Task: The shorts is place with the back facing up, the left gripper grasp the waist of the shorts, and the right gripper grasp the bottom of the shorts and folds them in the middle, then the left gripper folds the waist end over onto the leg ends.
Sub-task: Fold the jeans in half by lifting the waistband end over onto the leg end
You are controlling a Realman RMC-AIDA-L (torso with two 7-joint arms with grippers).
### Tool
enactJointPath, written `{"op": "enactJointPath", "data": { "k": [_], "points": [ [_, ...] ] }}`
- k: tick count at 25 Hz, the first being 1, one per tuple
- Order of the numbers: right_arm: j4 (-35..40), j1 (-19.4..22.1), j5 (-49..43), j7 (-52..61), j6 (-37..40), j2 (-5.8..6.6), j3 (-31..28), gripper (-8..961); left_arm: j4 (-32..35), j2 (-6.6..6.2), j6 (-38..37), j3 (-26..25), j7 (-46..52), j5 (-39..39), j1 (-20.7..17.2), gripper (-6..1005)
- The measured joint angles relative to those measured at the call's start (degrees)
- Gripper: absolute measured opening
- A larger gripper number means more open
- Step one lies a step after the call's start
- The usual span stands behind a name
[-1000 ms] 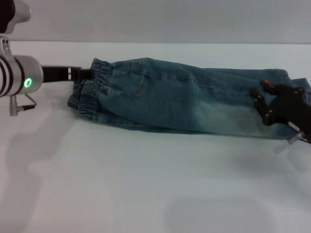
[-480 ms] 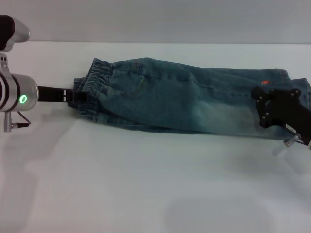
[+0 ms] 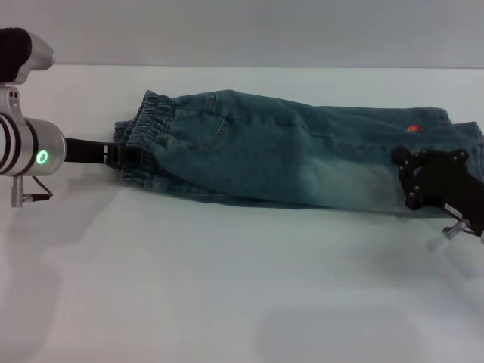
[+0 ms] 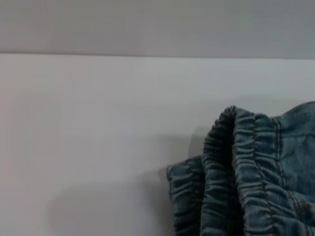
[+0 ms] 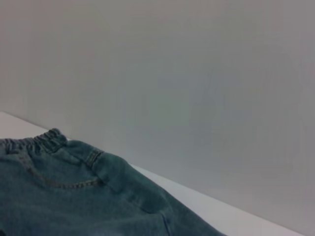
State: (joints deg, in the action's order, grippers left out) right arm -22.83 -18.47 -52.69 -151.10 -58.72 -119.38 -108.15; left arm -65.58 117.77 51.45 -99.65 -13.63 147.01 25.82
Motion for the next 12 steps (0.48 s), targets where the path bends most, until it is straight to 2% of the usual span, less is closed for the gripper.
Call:
{"op": "enactJointPath", "data": {
  "k": [12],
  "points": [
    [-0.2,0.1,-0.3,0.3,-0.3,0.16,0.3,-2,4.2,0.17,-0.7,-0.3,-1.3,-0.2,2.6,844]
  ]
}}
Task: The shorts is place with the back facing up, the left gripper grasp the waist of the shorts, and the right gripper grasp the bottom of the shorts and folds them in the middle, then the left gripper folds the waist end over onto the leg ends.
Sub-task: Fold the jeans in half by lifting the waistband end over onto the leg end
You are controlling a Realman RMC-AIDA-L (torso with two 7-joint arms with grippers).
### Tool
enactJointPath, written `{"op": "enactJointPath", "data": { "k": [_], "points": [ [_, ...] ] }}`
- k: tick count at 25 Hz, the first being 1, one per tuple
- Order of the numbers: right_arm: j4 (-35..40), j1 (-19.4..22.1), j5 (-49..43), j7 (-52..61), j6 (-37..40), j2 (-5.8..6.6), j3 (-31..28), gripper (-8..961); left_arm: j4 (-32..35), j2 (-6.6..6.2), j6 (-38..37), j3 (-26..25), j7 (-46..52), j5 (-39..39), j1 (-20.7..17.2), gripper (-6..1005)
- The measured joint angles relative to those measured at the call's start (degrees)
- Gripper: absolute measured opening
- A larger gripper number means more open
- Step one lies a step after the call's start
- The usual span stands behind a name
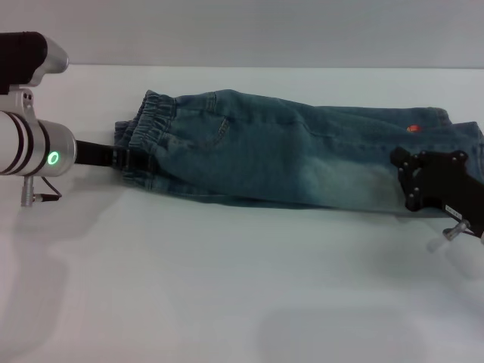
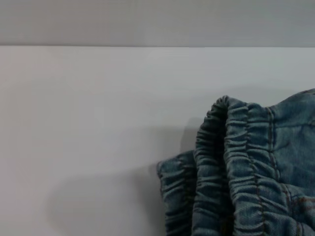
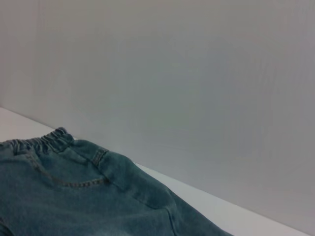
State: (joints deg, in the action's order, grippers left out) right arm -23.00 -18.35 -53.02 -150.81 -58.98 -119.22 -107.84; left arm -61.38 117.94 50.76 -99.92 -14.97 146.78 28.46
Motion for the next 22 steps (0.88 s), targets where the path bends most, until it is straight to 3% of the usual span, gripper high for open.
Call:
{"op": "enactJointPath", "data": {
  "k": [16,18,22],
  "points": [
    [-0.4,0.5,0.1,0.1,-3.9,0.07,-0.3,-1,2.2,0.03,-1.6,0.2,-1.7,-2.4,0.1,813],
    [-0.6,0.7,0.2,0.3,-4.1,0.05,-0.3,-1,1.2,0.14,-2.0,0.3,-1.7,-2.4,-0.8,604],
    [-0.9,1.0,0.2,1.0,-4.1,0.04,-0.1,-1,-1.5,0.20,-2.1,0.4,-1.3,-2.5,-2.4,545]
  ]
}}
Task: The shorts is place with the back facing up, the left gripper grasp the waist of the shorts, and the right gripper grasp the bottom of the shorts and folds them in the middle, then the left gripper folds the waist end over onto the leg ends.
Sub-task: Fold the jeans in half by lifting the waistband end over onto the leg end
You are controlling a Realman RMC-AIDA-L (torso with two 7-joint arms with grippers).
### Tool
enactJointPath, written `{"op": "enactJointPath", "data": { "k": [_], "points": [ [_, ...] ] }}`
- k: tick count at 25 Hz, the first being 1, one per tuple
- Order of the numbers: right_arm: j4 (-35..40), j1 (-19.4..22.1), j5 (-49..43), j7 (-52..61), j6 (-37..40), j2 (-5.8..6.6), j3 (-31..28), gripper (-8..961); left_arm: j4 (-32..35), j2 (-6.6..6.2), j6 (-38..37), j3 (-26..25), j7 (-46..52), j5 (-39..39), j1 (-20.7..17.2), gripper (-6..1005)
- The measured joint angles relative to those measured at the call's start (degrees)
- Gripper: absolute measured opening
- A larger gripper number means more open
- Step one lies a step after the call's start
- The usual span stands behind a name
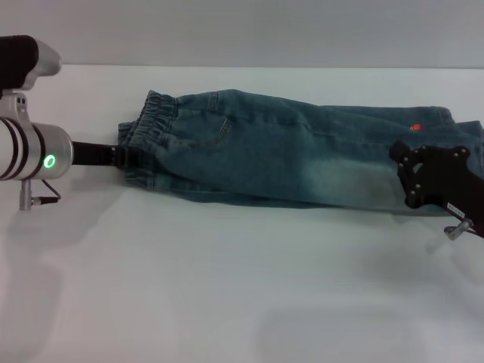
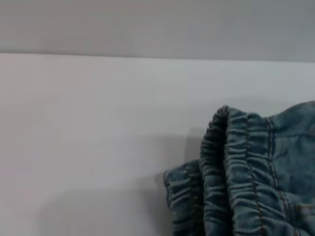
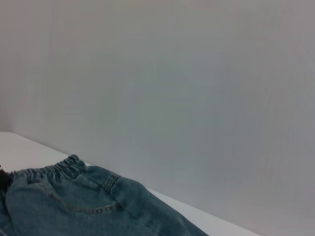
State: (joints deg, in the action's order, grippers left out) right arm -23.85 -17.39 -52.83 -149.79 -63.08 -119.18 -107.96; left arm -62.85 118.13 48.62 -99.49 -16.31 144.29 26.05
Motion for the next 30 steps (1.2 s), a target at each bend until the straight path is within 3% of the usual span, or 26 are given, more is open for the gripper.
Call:
{"op": "enactJointPath", "data": {
  "k": [7,13,18,30],
  "points": [
    [0.0,0.0,0.0,0.2,-0.1,-0.08,-0.2,-2,-1.4,-0.11,0.0,0.1,-0.3,-1.1,-1.0,441],
    [0.0,0.0,0.0,0.2,-0.1,-0.05,-0.4,-2,-1.2,-0.17,0.0,0.0,-0.4,-1.2,-1.0,204],
    [0.0,0.0,0.1,0.2,0.2,0.00,-0.5,-2,-1.8,-0.19,0.1,-0.1,-0.4,-1.7,-1.1,69],
    [0.9,-1.3,0.7,0.7,5.0,-0.16,-0.1,-2,-12.0,-0.20,2.0,0.8,-0.7,-5.8,-4.1,69]
  ]
}}
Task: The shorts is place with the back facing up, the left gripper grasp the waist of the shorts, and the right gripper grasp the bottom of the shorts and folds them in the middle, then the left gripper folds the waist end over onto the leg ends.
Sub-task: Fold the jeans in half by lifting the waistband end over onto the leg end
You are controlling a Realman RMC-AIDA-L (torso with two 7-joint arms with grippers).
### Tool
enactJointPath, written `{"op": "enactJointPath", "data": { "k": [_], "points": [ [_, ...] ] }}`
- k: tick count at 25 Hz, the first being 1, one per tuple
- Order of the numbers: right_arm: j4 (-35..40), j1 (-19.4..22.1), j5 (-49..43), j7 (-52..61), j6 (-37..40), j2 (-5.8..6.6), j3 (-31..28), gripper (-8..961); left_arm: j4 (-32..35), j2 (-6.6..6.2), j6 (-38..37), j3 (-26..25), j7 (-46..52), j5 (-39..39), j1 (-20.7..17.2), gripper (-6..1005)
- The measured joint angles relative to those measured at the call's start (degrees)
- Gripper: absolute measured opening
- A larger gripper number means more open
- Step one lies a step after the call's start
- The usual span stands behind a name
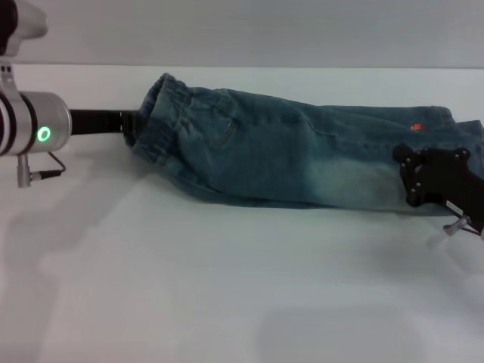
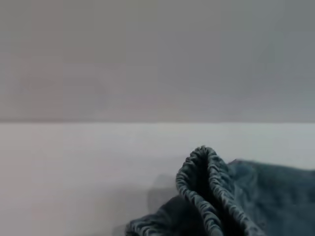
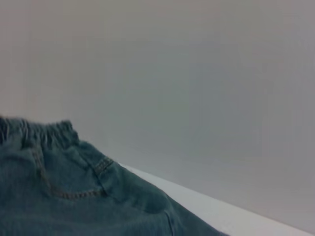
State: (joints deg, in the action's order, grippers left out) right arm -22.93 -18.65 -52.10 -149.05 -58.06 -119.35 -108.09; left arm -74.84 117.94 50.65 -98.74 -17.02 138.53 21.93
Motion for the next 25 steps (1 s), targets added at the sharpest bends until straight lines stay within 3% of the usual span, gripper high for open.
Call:
{"op": "enactJointPath", "data": {
  "k": [12,25],
  "points": [
    [6.1,-8.4,0.4,0.2,2.9,-0.32,0.2,-2,-16.1,0.15,3.3,1.8,0.6,-1.8,-5.2,65],
    [10.0,-15.4,0.7,5.9,5.1,-0.47,3.8,-1,-25.6,0.01,5.1,3.2,1.0,-3.6,-6.8,62]
  ]
}}
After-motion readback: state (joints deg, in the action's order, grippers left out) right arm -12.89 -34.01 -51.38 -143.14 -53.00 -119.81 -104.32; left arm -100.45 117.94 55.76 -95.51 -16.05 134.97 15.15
